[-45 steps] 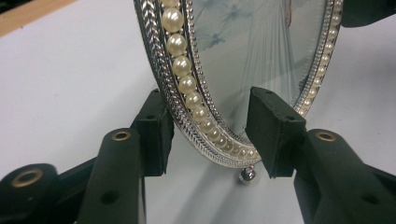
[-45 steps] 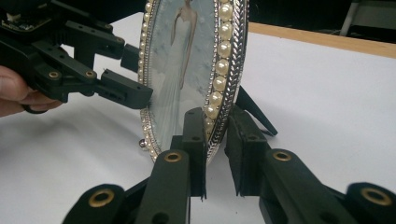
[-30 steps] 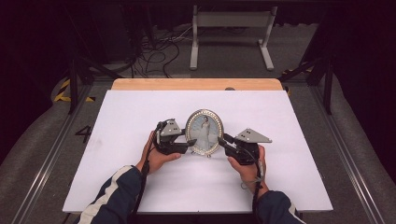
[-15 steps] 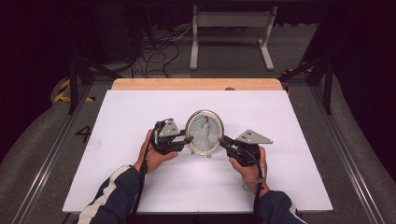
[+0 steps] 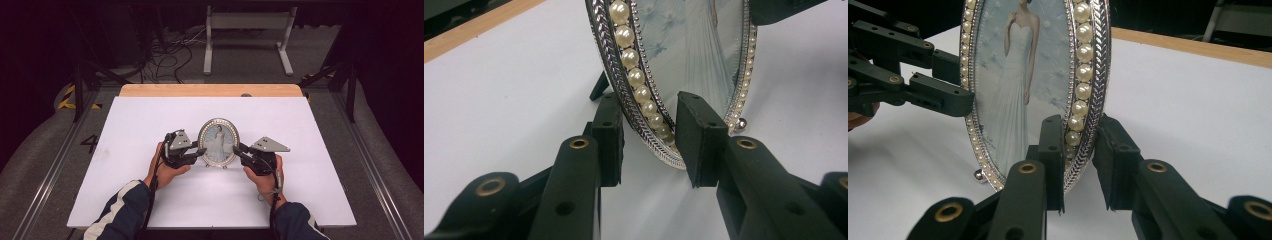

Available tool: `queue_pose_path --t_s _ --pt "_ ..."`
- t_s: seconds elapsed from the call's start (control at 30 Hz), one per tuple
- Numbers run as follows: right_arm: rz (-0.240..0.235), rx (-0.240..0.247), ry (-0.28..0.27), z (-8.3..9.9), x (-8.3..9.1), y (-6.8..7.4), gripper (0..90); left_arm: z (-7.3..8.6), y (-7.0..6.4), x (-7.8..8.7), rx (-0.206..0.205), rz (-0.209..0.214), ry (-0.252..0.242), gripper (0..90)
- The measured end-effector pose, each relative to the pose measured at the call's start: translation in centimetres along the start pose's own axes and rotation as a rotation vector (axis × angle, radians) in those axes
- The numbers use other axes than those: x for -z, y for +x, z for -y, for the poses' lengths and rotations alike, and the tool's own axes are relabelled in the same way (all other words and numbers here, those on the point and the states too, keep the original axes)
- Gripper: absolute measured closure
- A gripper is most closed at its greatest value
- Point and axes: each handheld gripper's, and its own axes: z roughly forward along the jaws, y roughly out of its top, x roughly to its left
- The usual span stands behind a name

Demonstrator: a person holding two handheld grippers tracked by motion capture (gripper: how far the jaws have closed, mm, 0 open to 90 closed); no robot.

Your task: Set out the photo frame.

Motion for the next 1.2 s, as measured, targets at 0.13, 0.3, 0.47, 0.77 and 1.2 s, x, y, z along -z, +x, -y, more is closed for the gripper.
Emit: queue_pose_path --t_s 0.13,0.3,0.47,0.77,1.2 --pt "-0.001 0.009 0.001 -0.06 -0.06 -0.05 74.5 -0.02 -0.32 0.04 0.007 -0.012 0.002 64.9" --pt "-0.003 0.003 0.001 -0.06 -0.08 -0.33 74.3 -0.08 -0.48 -0.08 0.002 -0.011 0.011 64.6" --pt "-0.005 -0.013 0.002 -0.15 -0.05 -0.66 74.1 -0.12 -0.66 -0.31 -0.005 -0.003 0.022 65.0" --pt "0.000 0.004 0.008 -0.02 -0.05 -0.54 73.1 -0.05 -0.50 -0.40 -0.013 0.002 0.015 64.8" --pt "0.011 0.105 0.031 -0.04 -0.05 -0.24 71.0 -0.10 -0.66 -0.30 -0.048 -0.020 0.019 63.3"
